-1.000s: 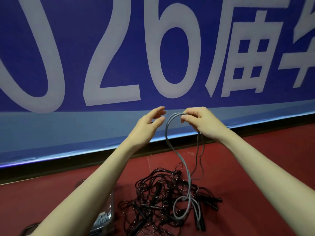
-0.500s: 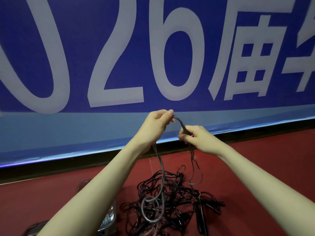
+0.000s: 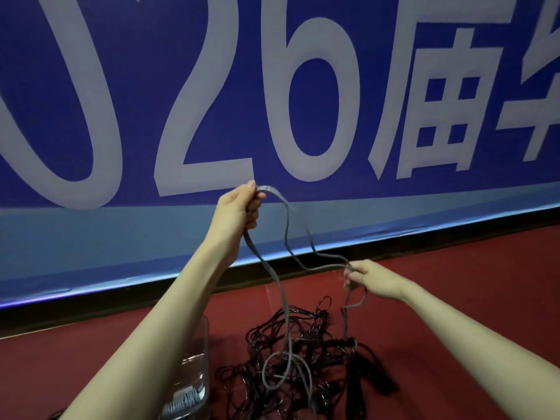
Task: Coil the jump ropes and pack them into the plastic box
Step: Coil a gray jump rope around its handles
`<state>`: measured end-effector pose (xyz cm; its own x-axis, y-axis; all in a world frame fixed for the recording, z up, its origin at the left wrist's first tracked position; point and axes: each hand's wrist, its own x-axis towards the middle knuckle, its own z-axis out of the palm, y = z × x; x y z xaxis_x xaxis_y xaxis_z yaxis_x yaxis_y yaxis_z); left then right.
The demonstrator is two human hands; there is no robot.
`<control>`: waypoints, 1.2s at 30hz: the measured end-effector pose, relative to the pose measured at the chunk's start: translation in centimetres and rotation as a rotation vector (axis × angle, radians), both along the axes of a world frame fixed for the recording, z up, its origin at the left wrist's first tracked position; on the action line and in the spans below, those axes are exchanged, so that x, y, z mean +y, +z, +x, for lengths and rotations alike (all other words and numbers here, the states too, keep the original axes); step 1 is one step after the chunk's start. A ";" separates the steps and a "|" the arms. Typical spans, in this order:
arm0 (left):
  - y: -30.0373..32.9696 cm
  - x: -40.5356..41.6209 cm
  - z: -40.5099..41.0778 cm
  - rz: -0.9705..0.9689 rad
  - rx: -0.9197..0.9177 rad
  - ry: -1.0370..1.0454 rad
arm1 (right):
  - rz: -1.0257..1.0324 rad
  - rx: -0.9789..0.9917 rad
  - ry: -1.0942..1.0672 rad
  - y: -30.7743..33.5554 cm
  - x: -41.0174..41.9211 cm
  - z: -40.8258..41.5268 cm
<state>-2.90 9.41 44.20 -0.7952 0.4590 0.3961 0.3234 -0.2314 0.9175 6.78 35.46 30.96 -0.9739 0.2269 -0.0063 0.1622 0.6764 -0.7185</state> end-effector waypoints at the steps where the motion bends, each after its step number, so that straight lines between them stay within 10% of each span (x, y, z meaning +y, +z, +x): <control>1: -0.7 -0.1 -0.6 -0.039 -0.001 0.034 | -0.031 0.049 -0.012 0.6 -0.2 0.0; 14: -10.8 -3.2 -5.9 -0.821 0.095 0.128 | -0.088 0.401 -0.104 8.9 -4.6 0.5; 24: -5.9 2.9 0.9 -0.542 0.225 -0.258 | -0.018 0.359 0.008 10.1 -7.2 0.6; 36: -2.1 2.5 3.5 -0.334 0.243 -0.142 | -0.079 0.160 0.203 5.6 -5.7 0.3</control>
